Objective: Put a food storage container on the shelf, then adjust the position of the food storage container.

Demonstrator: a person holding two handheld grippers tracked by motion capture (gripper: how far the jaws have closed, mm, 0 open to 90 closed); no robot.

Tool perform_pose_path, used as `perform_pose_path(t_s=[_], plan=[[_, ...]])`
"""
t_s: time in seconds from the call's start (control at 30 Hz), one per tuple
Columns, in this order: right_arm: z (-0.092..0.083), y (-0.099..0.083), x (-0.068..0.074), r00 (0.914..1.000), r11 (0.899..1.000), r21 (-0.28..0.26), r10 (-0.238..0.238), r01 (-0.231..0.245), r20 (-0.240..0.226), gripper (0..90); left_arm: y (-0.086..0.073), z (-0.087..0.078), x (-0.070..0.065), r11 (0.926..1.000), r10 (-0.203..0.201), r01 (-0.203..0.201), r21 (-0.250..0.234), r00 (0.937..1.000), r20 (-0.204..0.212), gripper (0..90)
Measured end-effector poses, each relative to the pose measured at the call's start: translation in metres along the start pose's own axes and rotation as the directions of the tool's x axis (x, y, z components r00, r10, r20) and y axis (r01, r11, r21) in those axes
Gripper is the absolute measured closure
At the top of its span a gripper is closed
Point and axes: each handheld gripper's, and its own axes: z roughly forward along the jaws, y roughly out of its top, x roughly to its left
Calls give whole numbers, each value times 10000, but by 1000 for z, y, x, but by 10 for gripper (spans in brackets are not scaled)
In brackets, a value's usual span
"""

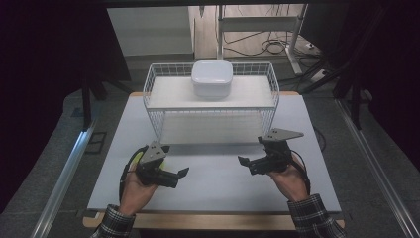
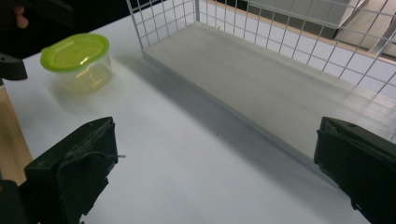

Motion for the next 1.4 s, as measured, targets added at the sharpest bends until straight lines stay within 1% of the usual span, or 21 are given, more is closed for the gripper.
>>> perform_pose_path(t_s=[0.1, 0.27, 0.37, 0.47, 0.6, 0.67, 0.77, 0.87, 0.93, 1.0, 1.03, 1.07, 1.17, 1.2, 1.27, 1.37, 1.4], plan=[[-1, -8, 2, 10000, 10000, 76, -44, 44, 48, 1, -9, -1, -2, 9999, -143, 143, 13, 9998, -111, 25], [-3, -24, 5, 9999, 9998, 149, 146, -146, -8, 4, -24, 0, -4, 9987, -480, 482, 178, 9988, -112, 41], [-4, -34, 7, 9996, 9993, 237, 285, -286, 25, 7, -32, 2, -6, 9982, -524, 530, 269, 9984, -217, 42], [-6, -46, 8, 9994, 9990, 313, 326, -329, 102, 11, -38, 3, -9, 9975, -632, 639, 295, 9977, -246, 41], [-8, -59, 10, 9993, 9987, 389, 315, -324, 218, 16, -44, 3, -13, 9988, -401, 414, 265, 9981, -468, 37], [-9, -65, 10, 9992, 9980, 527, 332, -343, 217, 18, -47, 5, -15, 9992, -211, 227, 340, 9987, -458, 33], [-8, -78, 8, 9989, 9960, 805, 368, -389, 275, 18, -51, 8, -17, 9985, -86, 109, 537, 9990, -433, 30], [-7, -87, 6, 9984, 9931, 1100, 349, -397, 453, 19, -51, 10, -18, 9979, -84, 109, 633, 9992, -388, 30], [-7, -90, 4, 9980, 9924, 1121, 461, -506, 427, 19, -50, 10, -17, 9979, -175, 196, 618, 9992, -349, 29], [-7, -90, 3, 9980, 9930, 1063, 466, -510, 428, 19, -49, 9, -16, 9974, -264, 289, 655, 9989, -385, 28], [-7, -89, 3, 9980, 9934, 1038, 445, -489, 440, 19, -48, 9, -14, 9964, -427, 456, 717, 9982, -410, 27], [-7, -89, 3, 9980, 9934, 1041, 446, -491, 452, 19, -48, 9, -12, 9959, -499, 527, 730, 9980, -394, 28], [-5, -90, 3, 9978, 9927, 1087, 471, -520, 472, 20, -47, 5, -5, 9931, -977, 978, 646, 9952, -46, 28], [-5, -91, 3, 9977, 9923, 1125, 459, -512, 494, 20, -46, 4, -4, 9923, -1036, 1035, 675, 9946, -16, 32], [-4, -91, 3, 9977, 9919, 1176, 426, -487, 531, 21, -43, 2, -2, 9914, -1019, 1026, 806, 9947, -136, 55], [-3, -92, 3, 9976, 9916, 1214, 380, -448, 578, 22, -41, -1, -1, 9928, -808, 840, 851, 9959, -401, 124], [-3, -92, 3, 9976, 9912, 1245, 391, -460, 580, 23, -40, -2, 1, 9929, -804, 840, 840, 9958, -445, 158]])
